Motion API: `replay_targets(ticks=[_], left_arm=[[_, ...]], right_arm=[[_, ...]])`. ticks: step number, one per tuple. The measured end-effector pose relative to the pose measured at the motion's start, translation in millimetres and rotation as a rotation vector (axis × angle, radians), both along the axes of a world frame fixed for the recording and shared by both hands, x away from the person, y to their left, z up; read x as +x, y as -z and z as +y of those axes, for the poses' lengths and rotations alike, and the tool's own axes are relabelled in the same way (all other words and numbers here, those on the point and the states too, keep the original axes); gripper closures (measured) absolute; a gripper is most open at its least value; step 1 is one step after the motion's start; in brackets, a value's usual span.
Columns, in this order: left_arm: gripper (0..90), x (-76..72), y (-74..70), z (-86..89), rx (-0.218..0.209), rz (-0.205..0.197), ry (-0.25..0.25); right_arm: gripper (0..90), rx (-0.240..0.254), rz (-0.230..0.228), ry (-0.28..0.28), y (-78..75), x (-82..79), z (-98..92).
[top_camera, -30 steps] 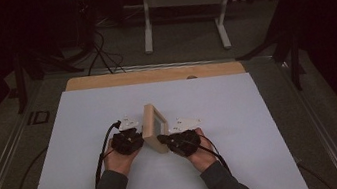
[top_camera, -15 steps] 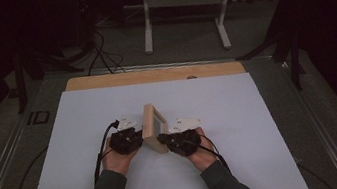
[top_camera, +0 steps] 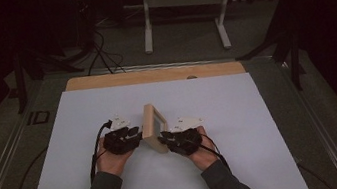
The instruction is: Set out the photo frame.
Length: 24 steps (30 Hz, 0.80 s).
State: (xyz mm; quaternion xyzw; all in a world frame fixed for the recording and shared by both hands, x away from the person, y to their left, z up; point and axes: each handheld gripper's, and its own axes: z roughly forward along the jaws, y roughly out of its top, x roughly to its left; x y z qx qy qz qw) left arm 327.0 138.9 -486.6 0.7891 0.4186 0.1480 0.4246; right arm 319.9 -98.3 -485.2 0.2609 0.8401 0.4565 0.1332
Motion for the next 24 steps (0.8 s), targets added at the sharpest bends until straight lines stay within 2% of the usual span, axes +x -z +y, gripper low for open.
replay_targets(ticks=[10,16,24], left_arm=[[59.0,-9.5,-7.1,5.5,0.002,-0.011,-0.007],[56.0,-12.0,-8.8,12.2,-0.032,0.005,-0.016],[54.1,-16.4,-16.3,21.2,-0.079,-0.005,-0.028]], right_arm=[[69.1,0.005,0.001,0.011,-2.3,2.2,-4.8],[66.9,0.010,0.001,0.020,-3.6,3.2,-7.6],[65.6,0.008,-0.008,0.032,-5.2,3.8,-10.3]])
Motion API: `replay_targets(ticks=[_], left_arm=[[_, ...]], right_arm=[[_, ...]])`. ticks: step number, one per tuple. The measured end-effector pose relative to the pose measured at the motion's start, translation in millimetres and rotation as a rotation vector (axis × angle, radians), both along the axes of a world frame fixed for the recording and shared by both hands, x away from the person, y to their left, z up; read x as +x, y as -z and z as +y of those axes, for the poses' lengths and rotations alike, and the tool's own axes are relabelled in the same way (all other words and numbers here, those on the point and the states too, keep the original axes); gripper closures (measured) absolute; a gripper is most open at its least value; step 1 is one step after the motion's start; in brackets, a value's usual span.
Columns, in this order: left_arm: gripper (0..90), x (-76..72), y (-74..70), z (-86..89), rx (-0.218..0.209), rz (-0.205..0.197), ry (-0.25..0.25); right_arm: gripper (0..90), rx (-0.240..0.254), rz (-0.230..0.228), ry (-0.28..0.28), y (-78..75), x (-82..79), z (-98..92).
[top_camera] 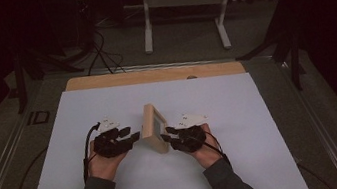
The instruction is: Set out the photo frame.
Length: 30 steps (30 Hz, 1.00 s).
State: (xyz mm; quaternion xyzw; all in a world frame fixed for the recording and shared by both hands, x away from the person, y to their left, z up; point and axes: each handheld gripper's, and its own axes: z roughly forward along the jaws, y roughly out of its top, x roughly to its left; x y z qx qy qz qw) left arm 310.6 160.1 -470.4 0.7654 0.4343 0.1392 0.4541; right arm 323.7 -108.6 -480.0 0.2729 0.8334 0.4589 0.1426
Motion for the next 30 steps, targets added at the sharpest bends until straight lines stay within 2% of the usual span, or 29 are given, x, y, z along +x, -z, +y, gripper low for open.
replay_targets(ticks=[8,19,23,30], left_arm=[[48.5,-5.6,-8.9,2.8,-0.023,-0.017,-0.002],[45.5,-12.7,-20.0,-5.7,-0.046,-0.035,0.027],[41.7,-14.7,-23.3,-8.9,-0.049,-0.045,0.026],[36.7,-14.2,-23.4,-18.2,-0.044,-0.034,0.040]], right_arm=[[64.7,0.005,-0.001,0.009,-1.3,1.3,-3.5],[64.1,0.006,-0.007,0.014,-2.4,1.9,-5.6],[63.8,0.012,-0.008,0.017,-3.2,2.7,-7.3],[63.1,0.019,-0.007,0.023,-3.8,4.0,-9.5]])
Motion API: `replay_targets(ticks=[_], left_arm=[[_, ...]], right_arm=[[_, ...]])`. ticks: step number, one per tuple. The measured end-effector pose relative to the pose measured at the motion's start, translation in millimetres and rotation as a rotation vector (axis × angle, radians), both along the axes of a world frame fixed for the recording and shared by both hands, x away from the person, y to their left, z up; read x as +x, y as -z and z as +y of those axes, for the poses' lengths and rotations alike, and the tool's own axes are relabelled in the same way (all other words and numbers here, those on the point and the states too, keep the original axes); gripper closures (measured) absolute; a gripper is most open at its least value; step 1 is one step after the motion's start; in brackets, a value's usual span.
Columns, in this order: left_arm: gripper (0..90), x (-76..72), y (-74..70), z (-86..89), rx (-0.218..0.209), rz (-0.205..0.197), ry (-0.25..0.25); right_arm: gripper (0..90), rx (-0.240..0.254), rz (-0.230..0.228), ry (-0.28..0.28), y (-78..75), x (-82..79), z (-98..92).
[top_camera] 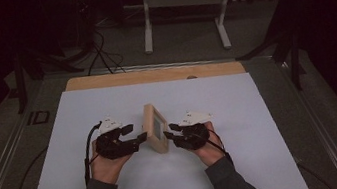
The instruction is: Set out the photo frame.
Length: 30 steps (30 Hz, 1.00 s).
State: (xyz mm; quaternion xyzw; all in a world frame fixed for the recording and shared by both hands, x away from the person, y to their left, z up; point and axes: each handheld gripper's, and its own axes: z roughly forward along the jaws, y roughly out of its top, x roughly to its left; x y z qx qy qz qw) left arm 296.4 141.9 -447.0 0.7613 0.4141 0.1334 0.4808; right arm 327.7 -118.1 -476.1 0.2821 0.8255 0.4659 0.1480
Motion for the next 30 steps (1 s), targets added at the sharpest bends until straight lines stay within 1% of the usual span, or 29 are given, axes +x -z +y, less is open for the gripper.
replay_targets(ticks=[5,9,10,14,16,17,18,21,23,30], left_arm=[[34.0,0.6,1.5,-7.3,0.011,0.006,0.006],[30.7,1.8,3.3,-11.2,0.018,0.008,-0.005],[29.9,2.8,5.0,-14.4,0.025,0.013,-0.007],[29.3,5.4,8.5,-19.7,0.041,0.025,-0.010],[29.3,5.4,8.5,-19.7,0.041,0.025,-0.010],[29.4,8.9,11.8,-23.6,0.056,0.037,-0.018],[29.4,10.0,12.9,-24.6,0.063,0.041,-0.023],[29.5,13.6,16.4,-26.3,0.073,0.054,-0.030],[29.6,15.9,18.6,-27.8,0.070,0.065,-0.030],[28.9,22.4,24.6,-35.5,0.084,0.095,-0.041]], right_arm=[[60.7,0.013,-0.002,0.010,-2.2,0.9,-3.2],[59.4,0.024,-0.001,0.017,-3.7,1.8,-6.2],[58.2,0.032,-0.002,0.018,-4.6,2.4,-8.4],[57.4,0.044,0.000,0.025,-5.8,3.3,-11.3],[57.4,0.044,-0.001,0.025,-6.0,3.6,-11.9],[57.1,0.049,0.001,0.029,-6.7,4.0,-13.4],[57.1,0.051,0.001,0.031,-6.9,4.2,-14.2],[57.1,0.057,0.001,0.034,-7.6,5.0,-16.2],[57.1,0.063,0.004,0.038,-8.5,4.9,-17.4],[56.9,0.076,-0.003,0.050,-11.6,5.7,-22.2]])
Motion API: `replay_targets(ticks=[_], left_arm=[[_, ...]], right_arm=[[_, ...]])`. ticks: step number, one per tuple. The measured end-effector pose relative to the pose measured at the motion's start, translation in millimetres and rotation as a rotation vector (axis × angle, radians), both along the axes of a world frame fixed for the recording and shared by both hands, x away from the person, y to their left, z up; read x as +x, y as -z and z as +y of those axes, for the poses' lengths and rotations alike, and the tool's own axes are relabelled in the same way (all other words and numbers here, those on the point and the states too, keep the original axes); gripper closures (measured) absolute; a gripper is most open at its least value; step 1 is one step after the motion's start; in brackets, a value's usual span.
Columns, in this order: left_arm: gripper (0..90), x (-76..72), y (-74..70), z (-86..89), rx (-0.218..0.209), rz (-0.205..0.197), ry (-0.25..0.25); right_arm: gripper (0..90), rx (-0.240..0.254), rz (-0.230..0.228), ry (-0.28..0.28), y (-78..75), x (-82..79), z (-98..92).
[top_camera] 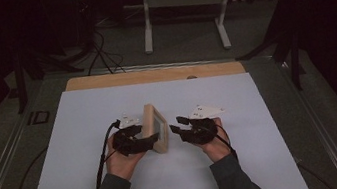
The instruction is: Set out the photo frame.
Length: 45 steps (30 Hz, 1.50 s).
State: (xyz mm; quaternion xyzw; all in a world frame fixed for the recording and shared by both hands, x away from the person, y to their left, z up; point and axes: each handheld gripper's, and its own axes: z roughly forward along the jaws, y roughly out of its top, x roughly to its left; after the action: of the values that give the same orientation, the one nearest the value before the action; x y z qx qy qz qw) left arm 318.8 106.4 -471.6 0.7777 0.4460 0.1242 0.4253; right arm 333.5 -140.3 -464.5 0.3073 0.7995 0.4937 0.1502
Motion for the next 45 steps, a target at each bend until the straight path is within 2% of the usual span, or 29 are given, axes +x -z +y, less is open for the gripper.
replay_targets(ticks=[11,24,34,45], left_arm=[[35.7,4.9,3.5,-6.5,-0.022,0.021,-0.014],[42.6,5.3,2.0,-8.6,-0.027,0.036,-0.016],[44.1,5.3,1.3,-8.8,-0.025,0.041,-0.016],[52.8,5.3,-0.1,-6.9,-0.025,0.039,-0.007]], right_arm=[[56.7,0.011,-0.009,0.010,-3.4,0.8,-4.6],[56.4,0.020,-0.011,0.022,-5.2,1.8,-8.6],[56.3,0.025,-0.013,0.028,-6.6,2.1,-10.5],[56.3,0.032,-0.016,0.036,-7.9,3.1,-13.7]])
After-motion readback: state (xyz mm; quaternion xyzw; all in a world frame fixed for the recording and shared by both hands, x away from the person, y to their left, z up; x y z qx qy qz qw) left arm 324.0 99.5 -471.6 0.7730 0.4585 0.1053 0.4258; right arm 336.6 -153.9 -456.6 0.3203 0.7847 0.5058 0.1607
